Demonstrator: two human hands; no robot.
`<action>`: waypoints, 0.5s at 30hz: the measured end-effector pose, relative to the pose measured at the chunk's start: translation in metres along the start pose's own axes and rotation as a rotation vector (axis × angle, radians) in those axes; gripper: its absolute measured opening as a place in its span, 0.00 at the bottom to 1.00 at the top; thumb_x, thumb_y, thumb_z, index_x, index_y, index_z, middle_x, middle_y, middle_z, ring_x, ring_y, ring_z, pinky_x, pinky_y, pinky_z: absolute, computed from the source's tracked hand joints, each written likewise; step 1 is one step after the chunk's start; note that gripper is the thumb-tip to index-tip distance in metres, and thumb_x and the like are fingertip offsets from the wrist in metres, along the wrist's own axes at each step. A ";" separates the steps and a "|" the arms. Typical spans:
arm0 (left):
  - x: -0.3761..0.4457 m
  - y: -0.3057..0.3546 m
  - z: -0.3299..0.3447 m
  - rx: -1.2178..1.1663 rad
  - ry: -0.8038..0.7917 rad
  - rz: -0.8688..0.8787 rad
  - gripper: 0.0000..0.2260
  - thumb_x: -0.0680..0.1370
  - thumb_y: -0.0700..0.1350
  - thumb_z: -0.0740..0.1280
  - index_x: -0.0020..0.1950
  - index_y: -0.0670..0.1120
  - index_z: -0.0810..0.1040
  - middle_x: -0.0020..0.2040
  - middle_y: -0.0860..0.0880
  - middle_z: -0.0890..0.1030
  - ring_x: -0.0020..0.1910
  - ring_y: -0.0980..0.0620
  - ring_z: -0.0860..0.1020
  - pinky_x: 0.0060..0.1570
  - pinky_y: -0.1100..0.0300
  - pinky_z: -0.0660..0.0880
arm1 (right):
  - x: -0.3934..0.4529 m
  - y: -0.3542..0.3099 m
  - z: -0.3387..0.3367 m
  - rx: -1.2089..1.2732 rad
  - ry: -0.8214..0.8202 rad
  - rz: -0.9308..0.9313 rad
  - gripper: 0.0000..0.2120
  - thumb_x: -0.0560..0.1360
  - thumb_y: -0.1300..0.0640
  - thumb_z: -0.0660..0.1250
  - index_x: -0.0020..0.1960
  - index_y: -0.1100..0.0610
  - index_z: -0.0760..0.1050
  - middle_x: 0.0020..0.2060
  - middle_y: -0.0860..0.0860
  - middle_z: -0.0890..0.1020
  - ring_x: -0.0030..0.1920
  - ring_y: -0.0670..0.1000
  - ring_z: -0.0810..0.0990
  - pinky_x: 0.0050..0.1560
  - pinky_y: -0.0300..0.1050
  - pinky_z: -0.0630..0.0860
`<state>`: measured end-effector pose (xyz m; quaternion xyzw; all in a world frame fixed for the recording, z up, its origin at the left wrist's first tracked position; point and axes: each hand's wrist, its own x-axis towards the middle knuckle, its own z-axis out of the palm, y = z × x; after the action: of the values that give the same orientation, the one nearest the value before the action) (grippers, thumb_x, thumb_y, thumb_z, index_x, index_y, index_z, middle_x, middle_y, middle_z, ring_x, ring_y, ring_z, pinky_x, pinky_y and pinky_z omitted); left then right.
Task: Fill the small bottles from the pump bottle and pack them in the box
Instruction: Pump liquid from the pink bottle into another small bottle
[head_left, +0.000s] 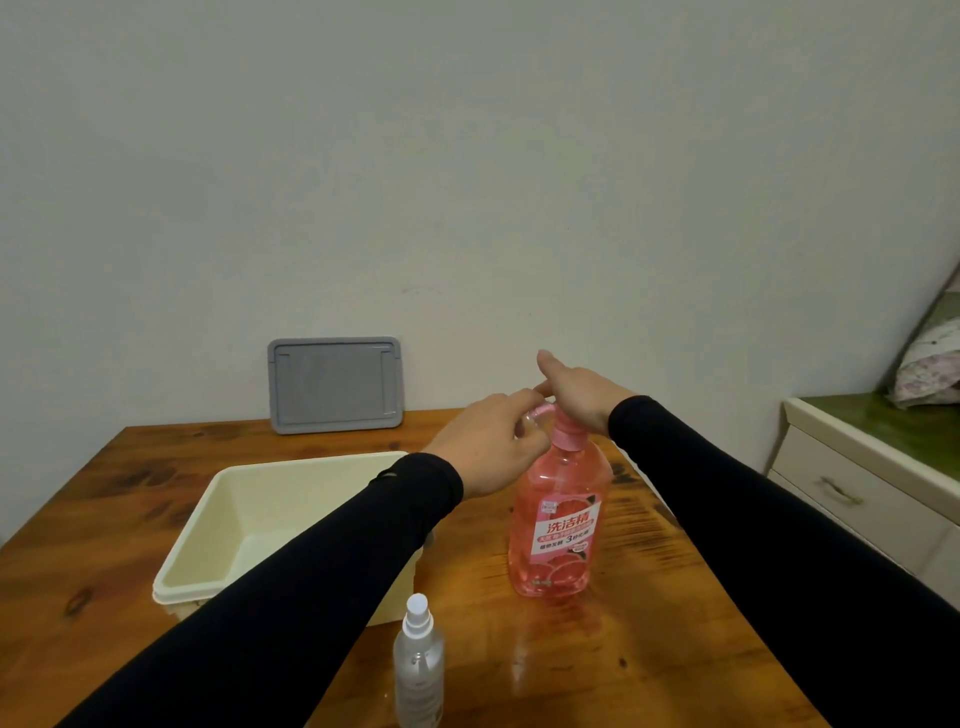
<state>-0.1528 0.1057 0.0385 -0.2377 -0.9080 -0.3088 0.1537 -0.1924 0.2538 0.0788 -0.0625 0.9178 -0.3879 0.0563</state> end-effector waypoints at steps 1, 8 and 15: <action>0.000 0.000 0.000 0.003 -0.002 -0.005 0.20 0.76 0.53 0.58 0.68 0.55 0.68 0.40 0.57 0.76 0.38 0.58 0.76 0.35 0.64 0.74 | 0.000 0.001 0.001 0.000 0.002 0.008 0.36 0.80 0.37 0.41 0.68 0.61 0.72 0.37 0.48 0.76 0.41 0.46 0.74 0.54 0.47 0.68; 0.006 0.006 -0.012 -0.007 0.014 -0.002 0.18 0.76 0.54 0.60 0.66 0.54 0.71 0.41 0.60 0.75 0.39 0.62 0.74 0.33 0.68 0.65 | -0.002 -0.012 -0.010 0.027 0.016 -0.006 0.35 0.79 0.36 0.41 0.69 0.60 0.70 0.67 0.58 0.73 0.60 0.53 0.72 0.61 0.48 0.63; 0.000 0.002 -0.003 -0.018 -0.014 -0.014 0.21 0.76 0.53 0.60 0.69 0.56 0.68 0.40 0.58 0.76 0.39 0.59 0.76 0.35 0.66 0.73 | 0.000 0.000 0.001 -0.003 0.024 0.000 0.35 0.80 0.37 0.41 0.67 0.60 0.73 0.65 0.59 0.75 0.61 0.56 0.74 0.64 0.49 0.65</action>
<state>-0.1513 0.1054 0.0420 -0.2348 -0.9079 -0.3165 0.1431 -0.1922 0.2532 0.0786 -0.0580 0.9189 -0.3875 0.0454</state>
